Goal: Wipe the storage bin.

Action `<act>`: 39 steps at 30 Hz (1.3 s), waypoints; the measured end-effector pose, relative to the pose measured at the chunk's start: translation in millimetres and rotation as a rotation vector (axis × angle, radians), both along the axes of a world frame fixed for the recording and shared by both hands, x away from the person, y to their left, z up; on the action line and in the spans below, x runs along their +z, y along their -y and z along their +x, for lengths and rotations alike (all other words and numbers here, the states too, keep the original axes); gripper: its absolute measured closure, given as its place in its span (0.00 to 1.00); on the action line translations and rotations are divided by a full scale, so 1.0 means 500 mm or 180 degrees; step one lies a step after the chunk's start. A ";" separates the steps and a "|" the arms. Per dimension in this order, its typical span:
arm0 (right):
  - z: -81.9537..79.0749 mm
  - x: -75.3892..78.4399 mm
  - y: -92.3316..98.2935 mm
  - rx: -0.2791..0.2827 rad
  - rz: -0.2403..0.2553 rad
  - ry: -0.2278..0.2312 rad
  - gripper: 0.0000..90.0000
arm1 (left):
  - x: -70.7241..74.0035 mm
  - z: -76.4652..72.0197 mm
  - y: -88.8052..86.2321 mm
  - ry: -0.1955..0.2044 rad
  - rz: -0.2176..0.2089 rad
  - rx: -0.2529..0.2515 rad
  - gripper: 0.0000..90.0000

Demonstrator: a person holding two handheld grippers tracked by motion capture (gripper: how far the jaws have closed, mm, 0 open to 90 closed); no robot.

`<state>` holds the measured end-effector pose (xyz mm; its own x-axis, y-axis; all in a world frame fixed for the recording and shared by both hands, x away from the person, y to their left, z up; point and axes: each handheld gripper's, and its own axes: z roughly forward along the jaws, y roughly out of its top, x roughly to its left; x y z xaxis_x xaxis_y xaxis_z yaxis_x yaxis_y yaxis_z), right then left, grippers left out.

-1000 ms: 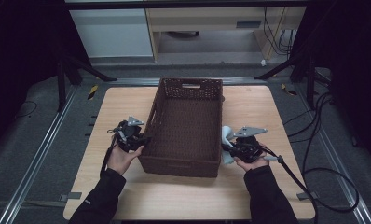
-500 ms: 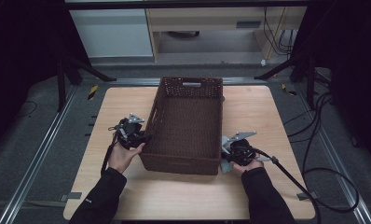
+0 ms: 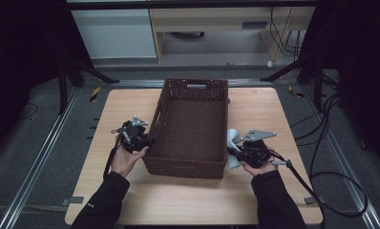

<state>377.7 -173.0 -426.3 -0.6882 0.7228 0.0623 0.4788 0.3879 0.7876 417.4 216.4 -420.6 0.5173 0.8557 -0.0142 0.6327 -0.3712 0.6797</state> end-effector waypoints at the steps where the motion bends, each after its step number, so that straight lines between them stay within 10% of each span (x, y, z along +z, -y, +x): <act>1: 0.000 0.000 0.000 0.0000 0.0000 0.0000 0.92 | 0.000 0.000 0.000 0.0000 0.0000 0.0000 0.78; 17: -0.006 -0.095 -0.015 0.0035 -0.0245 -0.0490 0.92 | 0.000 0.000 0.000 -0.0001 -0.0003 -0.0006 0.78; 28: -0.038 0.004 0.012 0.0015 0.0142 -0.0009 0.92 | 0.000 0.000 0.000 0.0001 -0.0002 -0.0004 0.78; 39: -0.048 -0.018 0.001 0.0057 -0.0010 -0.0113 0.92 | 0.000 0.000 0.001 0.0003 0.0009 -0.0005 0.78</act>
<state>353.8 -173.7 -435.4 -0.6984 0.7106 0.0848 0.4993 0.3990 0.7691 417.2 216.1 -420.7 0.5186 0.8550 -0.0113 0.6315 -0.3741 0.6792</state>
